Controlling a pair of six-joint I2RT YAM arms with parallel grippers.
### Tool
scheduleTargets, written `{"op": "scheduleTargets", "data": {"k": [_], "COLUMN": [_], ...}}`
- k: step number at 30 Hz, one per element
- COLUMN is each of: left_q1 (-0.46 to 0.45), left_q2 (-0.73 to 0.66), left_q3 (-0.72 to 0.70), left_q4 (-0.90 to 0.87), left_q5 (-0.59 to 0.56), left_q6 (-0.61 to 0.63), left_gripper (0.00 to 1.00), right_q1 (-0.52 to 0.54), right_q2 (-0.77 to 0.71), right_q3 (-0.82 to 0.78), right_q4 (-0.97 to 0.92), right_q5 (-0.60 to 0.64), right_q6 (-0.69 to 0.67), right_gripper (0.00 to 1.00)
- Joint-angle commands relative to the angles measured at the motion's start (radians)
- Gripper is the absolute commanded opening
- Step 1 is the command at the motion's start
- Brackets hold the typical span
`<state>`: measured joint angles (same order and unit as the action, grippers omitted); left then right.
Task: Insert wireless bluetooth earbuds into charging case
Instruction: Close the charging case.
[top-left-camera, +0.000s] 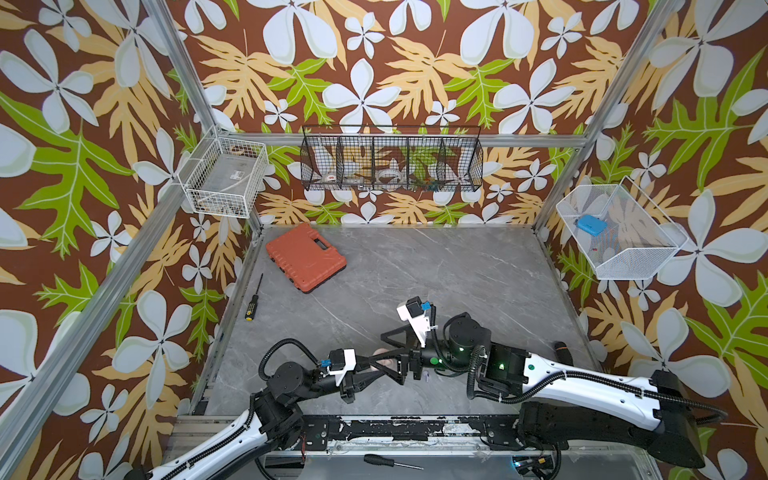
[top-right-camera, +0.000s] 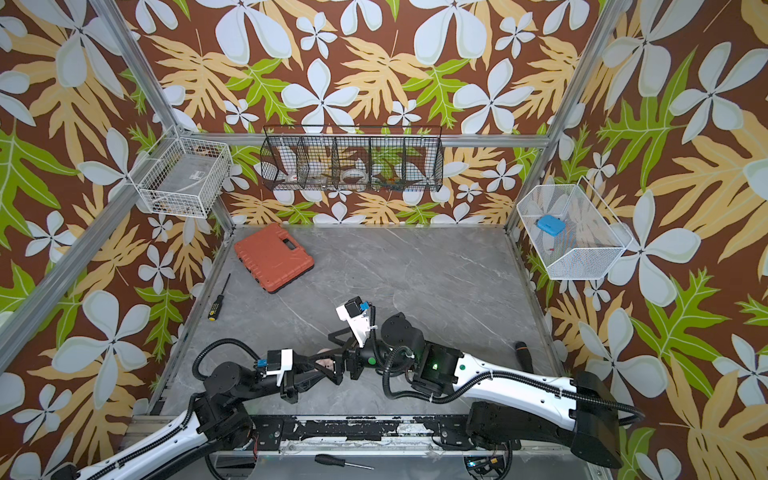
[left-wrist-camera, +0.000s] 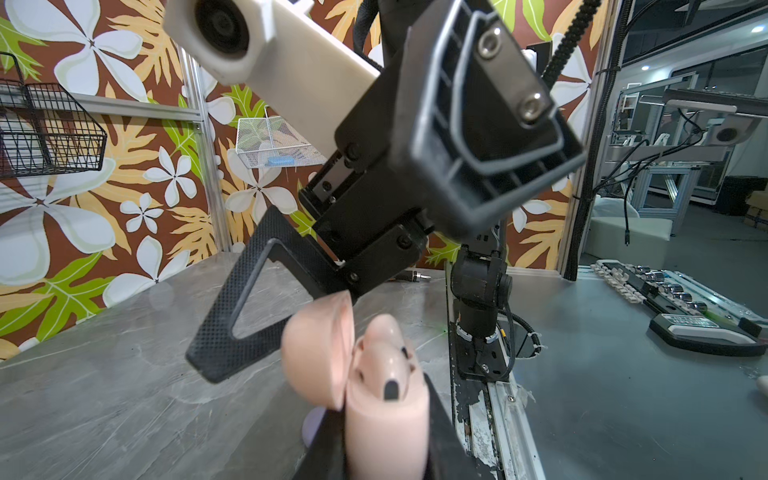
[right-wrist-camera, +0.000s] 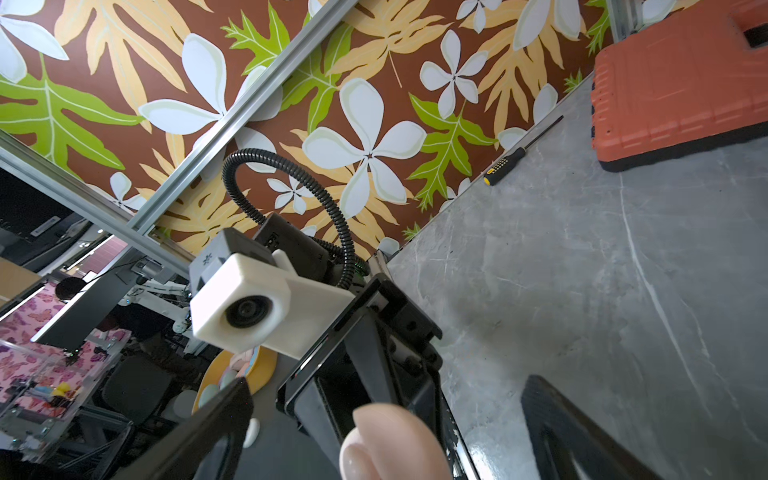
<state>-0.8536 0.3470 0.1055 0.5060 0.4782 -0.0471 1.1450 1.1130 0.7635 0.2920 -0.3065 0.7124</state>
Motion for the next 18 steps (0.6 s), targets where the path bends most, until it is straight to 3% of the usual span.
{"op": "scheduleTargets", "data": {"k": [1,18], "left_q1": [0.001,0.001], "left_q2": [-0.004,0.010], "left_q3": [-0.003,-0.001], "left_q4": [0.039,0.031], "left_q5": [-0.011,-0.057], "left_q6": [-0.013,-0.030], "left_gripper": [0.00,0.00], "right_q1": [0.000,0.004], "right_q2": [-0.007,-0.116], "right_q3": [-0.014,-0.029], "right_q4": [0.085,0.194], "right_q5": [-0.074,-0.271], "right_q6": [0.029,0.077], "right_gripper": [1.00,1.00]}}
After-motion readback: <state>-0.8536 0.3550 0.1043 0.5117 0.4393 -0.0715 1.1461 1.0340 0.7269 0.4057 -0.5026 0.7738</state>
